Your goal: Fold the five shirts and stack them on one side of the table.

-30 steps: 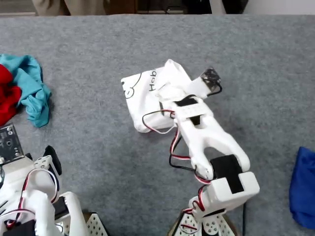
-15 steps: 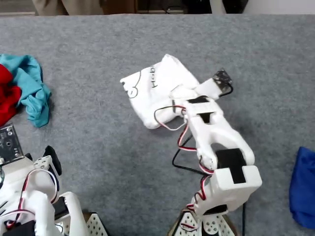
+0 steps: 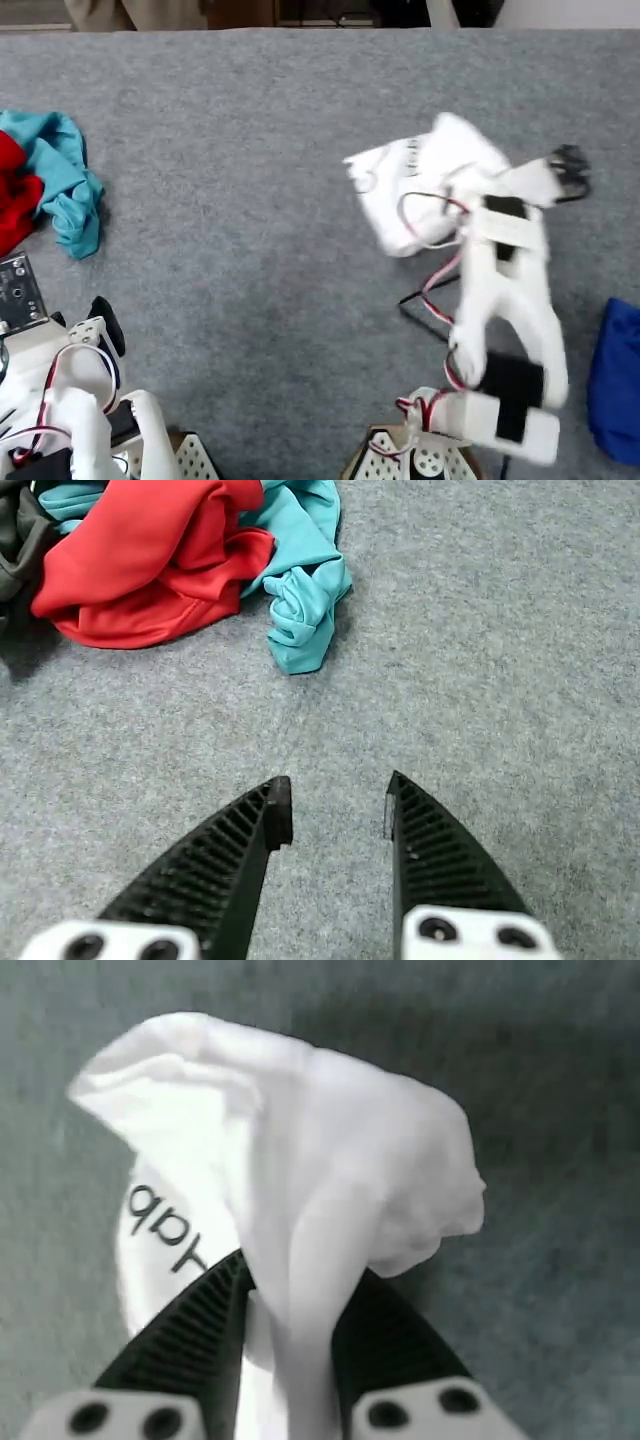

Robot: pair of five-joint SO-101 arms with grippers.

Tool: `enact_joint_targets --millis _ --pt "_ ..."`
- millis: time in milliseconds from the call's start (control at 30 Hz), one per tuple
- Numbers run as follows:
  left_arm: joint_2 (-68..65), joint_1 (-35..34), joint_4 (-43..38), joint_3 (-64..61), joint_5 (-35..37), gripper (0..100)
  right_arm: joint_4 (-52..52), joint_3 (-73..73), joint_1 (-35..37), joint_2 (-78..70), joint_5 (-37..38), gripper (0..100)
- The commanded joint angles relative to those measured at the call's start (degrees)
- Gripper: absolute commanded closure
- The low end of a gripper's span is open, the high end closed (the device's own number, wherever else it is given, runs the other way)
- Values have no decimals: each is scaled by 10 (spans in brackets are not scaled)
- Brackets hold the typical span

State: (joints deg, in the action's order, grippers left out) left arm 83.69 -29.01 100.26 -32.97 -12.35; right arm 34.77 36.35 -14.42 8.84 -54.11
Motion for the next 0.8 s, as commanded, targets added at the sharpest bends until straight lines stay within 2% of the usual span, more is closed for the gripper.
enact_joint_targets --millis 0,200,533,767 --pt "-2 -4 4 4 -5 831 4 -13 -76 80 53 993" --pt "0 -4 4 6 -5 831 5 -13 -214 101 143 993" --pt "2 -3 4 4 -5 831 71 -16 -428 102 294 992" --pt "2 -2 4 6 -5 831 68 -41 -550 98 375 992"
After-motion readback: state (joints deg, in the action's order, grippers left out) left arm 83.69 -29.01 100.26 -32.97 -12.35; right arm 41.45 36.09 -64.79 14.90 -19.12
